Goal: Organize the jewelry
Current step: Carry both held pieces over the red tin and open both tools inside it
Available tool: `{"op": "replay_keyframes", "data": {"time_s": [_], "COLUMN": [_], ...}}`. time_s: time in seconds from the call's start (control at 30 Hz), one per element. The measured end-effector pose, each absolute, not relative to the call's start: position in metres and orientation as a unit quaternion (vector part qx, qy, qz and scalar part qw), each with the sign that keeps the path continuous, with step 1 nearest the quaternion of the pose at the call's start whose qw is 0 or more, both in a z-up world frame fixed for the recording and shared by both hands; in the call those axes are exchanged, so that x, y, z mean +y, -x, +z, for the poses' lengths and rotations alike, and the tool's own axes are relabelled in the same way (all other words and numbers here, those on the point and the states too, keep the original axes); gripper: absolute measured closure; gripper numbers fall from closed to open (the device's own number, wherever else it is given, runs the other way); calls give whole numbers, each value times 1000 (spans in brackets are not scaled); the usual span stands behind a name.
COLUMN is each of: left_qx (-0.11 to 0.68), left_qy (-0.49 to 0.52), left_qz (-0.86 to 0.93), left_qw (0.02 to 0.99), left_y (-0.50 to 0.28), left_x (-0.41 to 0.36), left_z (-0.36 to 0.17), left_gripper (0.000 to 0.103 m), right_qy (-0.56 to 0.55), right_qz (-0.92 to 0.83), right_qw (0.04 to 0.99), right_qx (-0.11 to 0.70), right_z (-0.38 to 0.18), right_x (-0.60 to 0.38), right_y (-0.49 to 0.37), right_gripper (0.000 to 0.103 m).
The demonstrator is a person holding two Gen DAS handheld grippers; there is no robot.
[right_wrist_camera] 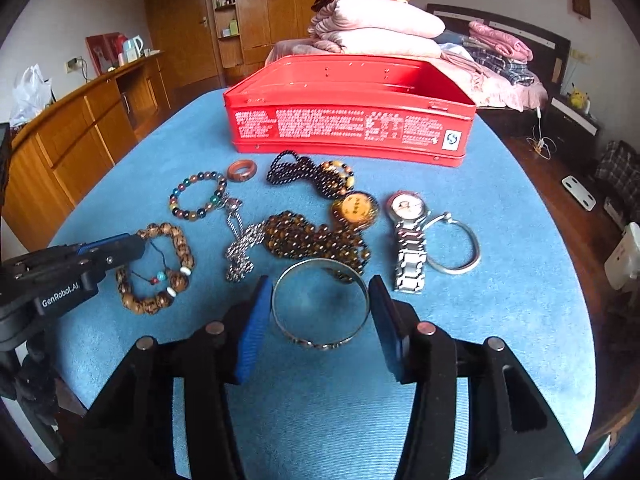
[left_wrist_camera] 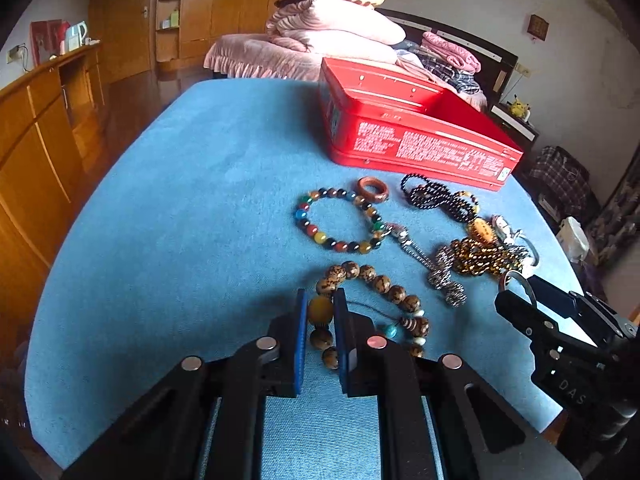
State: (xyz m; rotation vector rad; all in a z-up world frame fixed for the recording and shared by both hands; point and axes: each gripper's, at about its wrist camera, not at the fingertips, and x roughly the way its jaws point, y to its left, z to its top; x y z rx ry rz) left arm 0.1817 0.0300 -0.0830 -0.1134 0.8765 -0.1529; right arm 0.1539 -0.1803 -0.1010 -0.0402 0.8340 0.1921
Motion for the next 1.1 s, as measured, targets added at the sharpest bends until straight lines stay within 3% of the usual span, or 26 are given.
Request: {"op": "replay_keyframes", "data": {"time_s": [0.7, 0.9, 1.1], "left_qx": [328, 306, 317], "left_qy": [70, 81, 83], "left_qz": [-121, -137, -134], "left_qw": [934, 939, 935], "left_y": [-223, -266, -323], "left_x": [3, -14, -30], "left_z": [6, 37, 32], "left_gripper": [90, 90, 90], "right_qy": [17, -5, -11], "right_qz": [87, 88, 76], "right_qw": [932, 934, 929], "right_qx": [351, 347, 361], "right_z": [-30, -13, -16], "right_x": [-196, -206, -210], "right_y": [-218, -262, -313], "right_gripper": [55, 55, 55]}}
